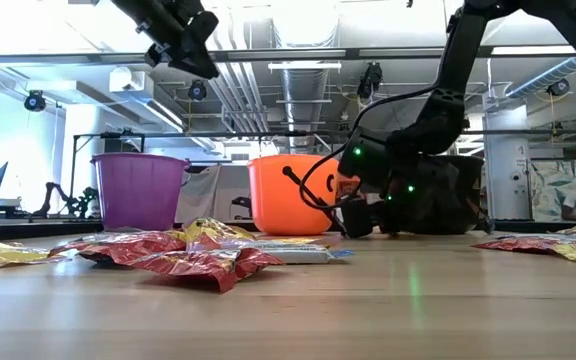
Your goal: Sort candy by brand, put in halloween buckets
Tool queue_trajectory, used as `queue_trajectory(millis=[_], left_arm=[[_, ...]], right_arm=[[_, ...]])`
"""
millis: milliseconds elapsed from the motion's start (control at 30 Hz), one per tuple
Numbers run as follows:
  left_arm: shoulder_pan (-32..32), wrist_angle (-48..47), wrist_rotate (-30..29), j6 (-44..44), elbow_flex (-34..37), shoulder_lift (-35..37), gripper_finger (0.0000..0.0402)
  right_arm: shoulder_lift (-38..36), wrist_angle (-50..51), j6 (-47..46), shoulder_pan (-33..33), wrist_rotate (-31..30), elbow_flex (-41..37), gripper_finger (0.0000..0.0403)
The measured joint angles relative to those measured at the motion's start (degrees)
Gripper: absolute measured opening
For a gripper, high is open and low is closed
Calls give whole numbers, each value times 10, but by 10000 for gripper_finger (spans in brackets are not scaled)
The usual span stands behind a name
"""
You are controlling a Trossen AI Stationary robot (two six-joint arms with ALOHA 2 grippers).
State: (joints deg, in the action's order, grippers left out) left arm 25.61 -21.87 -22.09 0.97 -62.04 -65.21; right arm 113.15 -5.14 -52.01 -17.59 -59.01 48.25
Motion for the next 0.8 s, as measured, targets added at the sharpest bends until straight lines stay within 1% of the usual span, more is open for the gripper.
queue_trajectory(millis=[67, 200, 300, 367, 467, 533, 733, 800], left_arm=[[0, -1, -1, -7, -3, 0, 78], [1, -12, -22, -8, -9, 0, 78], [1, -18, -33, -8, -11, 0, 78], [1, -19, -34, -9, -13, 0, 78], [1, -20, -35, -18, -18, 0, 78], [1, -21, -35, -24, -20, 0, 78], [1, -22, -35, -26, -20, 0, 78], [1, -22, -35, -26, -20, 0, 78]], right_arm=[[7, 4, -8, 0, 11, 0, 9], [6, 8, -14, 9, 20, 0, 9], [-5, 25, -5, 22, 47, 0, 9], [-12, 53, -17, 29, 80, 1, 9], [-17, 111, -61, 35, 142, 1, 9], [-24, 146, -83, 42, 147, 1, 9], [-65, 215, -87, 59, 157, 0, 9], [-77, 237, -87, 67, 179, 0, 9]])
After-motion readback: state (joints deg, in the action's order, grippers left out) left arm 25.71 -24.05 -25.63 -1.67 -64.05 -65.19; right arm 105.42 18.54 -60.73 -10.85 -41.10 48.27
